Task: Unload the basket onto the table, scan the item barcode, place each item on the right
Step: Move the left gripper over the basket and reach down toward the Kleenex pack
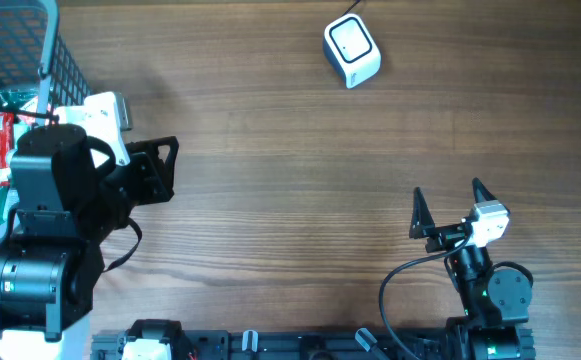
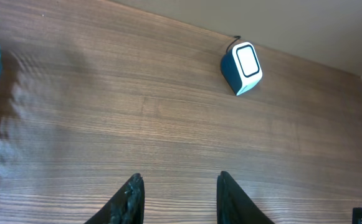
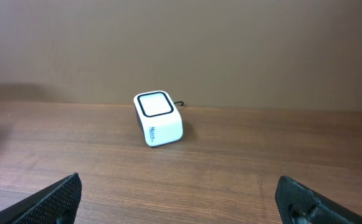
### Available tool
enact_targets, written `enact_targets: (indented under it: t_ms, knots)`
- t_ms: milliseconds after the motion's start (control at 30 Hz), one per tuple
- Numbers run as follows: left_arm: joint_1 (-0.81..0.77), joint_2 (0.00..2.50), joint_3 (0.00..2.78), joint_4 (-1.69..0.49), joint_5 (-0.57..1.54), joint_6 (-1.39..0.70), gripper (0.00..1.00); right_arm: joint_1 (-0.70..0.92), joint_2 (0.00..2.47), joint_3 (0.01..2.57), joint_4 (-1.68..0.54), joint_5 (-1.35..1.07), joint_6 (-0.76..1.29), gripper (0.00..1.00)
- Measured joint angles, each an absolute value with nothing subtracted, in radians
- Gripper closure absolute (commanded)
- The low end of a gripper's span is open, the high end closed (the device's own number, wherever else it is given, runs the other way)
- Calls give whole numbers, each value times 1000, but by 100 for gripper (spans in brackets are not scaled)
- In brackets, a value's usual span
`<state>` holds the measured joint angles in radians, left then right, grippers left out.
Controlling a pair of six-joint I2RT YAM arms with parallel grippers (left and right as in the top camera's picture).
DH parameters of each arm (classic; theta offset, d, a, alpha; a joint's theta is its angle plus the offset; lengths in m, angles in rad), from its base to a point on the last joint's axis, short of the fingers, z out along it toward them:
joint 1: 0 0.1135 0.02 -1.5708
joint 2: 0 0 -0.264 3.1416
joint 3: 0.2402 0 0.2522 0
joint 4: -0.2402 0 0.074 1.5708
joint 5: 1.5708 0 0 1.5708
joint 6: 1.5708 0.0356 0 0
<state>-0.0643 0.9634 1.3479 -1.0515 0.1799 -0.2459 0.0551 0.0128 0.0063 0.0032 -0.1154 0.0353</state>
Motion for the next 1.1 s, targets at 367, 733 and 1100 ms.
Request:
enact_targets:
  t_ms: [367, 733, 1100]
  knots:
    - [-64, 976, 1348, -1058, 100, -263, 51, 55, 13, 6, 3, -115, 35, 0]
    - [-64, 997, 1348, -1052, -243, -424, 51, 55, 13, 6, 3, -115, 35, 0]
    - [94, 1072, 1368, -744, -331, -359, 39, 55, 13, 6, 3, -115, 35, 0]
